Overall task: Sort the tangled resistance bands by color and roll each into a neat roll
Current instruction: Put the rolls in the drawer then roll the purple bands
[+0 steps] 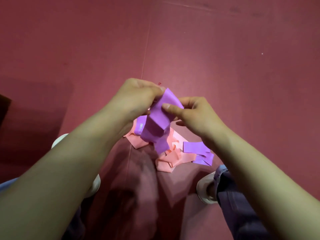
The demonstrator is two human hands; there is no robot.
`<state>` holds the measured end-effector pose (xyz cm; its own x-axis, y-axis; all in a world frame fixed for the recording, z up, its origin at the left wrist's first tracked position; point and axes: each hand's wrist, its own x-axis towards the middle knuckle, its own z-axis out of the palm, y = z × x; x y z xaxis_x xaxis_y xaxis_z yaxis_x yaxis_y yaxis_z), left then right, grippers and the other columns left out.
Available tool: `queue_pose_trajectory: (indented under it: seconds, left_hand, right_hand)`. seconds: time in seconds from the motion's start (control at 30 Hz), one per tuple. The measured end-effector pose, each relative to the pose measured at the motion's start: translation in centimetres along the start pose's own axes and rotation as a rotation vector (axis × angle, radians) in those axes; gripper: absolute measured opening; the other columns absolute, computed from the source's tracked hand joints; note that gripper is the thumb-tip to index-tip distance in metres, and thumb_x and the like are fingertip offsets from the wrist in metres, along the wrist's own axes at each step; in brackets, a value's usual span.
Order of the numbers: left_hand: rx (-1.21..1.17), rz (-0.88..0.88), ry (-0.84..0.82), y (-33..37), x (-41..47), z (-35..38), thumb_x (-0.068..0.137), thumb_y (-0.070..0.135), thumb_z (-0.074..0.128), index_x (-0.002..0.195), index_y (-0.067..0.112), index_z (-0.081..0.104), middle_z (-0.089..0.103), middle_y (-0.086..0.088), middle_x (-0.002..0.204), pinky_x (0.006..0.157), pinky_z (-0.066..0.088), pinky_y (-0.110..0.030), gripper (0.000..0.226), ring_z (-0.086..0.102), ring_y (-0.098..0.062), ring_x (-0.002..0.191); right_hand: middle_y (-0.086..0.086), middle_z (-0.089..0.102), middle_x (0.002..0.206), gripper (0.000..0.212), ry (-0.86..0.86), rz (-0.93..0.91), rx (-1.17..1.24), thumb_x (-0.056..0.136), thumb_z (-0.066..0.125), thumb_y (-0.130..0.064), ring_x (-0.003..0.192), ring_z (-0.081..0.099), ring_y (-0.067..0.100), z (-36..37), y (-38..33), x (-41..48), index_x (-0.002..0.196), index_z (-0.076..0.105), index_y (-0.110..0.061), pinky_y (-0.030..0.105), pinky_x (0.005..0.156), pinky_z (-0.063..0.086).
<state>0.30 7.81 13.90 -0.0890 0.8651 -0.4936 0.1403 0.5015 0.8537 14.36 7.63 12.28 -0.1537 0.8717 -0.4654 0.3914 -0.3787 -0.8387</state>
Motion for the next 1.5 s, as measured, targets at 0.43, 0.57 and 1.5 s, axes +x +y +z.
queue_pose_trajectory:
  seconds: [0.43, 0.57, 1.5]
  left_hand:
    - [0.23, -0.025, 0.016, -2.0, 0.6, 0.8, 0.076, -0.001, 0.076, 0.085, 0.009, 0.07, 0.064, -0.005, 0.077, 0.053, 0.044, -0.01, 0.014, 0.056, -0.01, 0.063]
    - [0.186, 0.08, 0.08, -2.1, 1.1, 0.8, 0.075, 0.003, 0.078, 0.07, 0.013, 0.066, 0.062, -0.002, 0.067, 0.049, 0.039, -0.008, 0.016, 0.052, -0.004, 0.056]
    - [0.164, 0.262, 0.097, -1.6, 1.1, -0.5, 0.072, 0.008, 0.081, 0.08, 0.02, 0.073, 0.063, -0.008, 0.069, 0.056, 0.042, -0.011, 0.016, 0.051, -0.005, 0.057]
  right_hand:
    - [-0.003, 0.062, 0.064, 0.02, 0.102, 0.063, 0.206, 0.091, 0.063, -0.023, 0.048, 0.054, 0.002, -2.0, 0.2, 1.0, 0.086, 0.07, -0.005, 0.018, 0.058, 0.05]
    - [-0.01, 0.057, 0.051, 0.015, 0.127, 0.109, 0.188, 0.087, 0.067, -0.024, 0.044, 0.051, 0.001, -2.4, 1.0, 1.2, 0.081, 0.069, -0.011, 0.023, 0.061, 0.05]
    - [-0.017, 0.044, 0.035, 0.017, 0.114, -0.182, 0.037, 0.083, 0.07, -0.007, 0.036, 0.043, 0.0, -1.7, 0.8, 1.4, 0.071, 0.065, -0.017, 0.007, 0.043, 0.03]
